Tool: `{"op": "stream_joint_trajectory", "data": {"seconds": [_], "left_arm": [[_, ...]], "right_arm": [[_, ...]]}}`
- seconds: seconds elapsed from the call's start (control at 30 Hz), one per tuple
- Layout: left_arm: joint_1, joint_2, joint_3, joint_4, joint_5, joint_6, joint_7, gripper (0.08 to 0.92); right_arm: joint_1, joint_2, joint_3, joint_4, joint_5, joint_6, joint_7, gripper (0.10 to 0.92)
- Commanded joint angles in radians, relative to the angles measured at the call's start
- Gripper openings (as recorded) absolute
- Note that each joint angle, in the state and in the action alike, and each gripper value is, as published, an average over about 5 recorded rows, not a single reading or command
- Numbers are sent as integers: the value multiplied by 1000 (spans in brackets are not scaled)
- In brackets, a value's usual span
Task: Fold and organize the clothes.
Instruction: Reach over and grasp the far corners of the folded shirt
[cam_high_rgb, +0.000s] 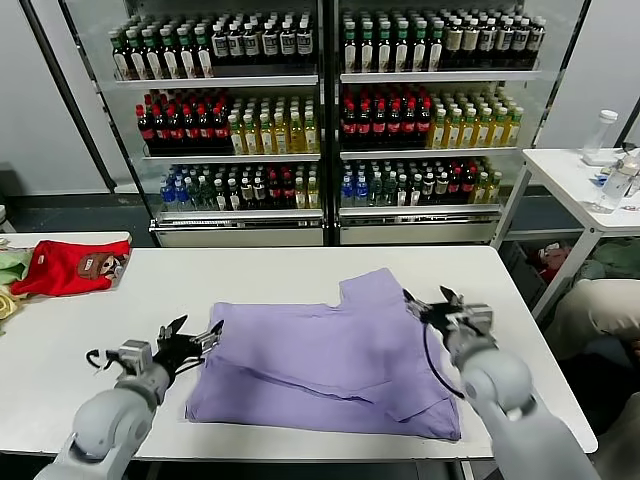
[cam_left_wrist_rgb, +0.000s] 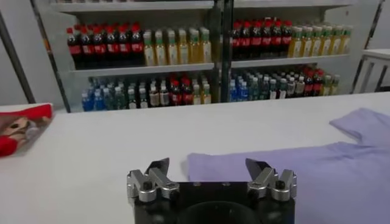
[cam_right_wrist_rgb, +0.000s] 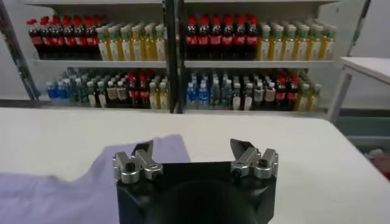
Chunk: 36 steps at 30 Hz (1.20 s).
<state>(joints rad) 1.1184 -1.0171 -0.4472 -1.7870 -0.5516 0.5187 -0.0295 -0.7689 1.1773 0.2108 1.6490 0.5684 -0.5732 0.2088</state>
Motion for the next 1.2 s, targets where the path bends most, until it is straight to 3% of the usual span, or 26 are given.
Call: {"op": "stream_joint_trajectory", "data": {"seconds": [0.03,0.47,1.2], "left_arm": [[-242,-5,68,325,55,-12,134,823],[-263,-12,62,379,59,-13,237,823],[-275,-17,59,415,103,-26,247,823]], "right_arm": [[314,144,-135,-396,-42,7,-6,823],[329,196,-130,-551,-91,39,10,823],[313,193,-122,-559,-54,36,29,818]]}}
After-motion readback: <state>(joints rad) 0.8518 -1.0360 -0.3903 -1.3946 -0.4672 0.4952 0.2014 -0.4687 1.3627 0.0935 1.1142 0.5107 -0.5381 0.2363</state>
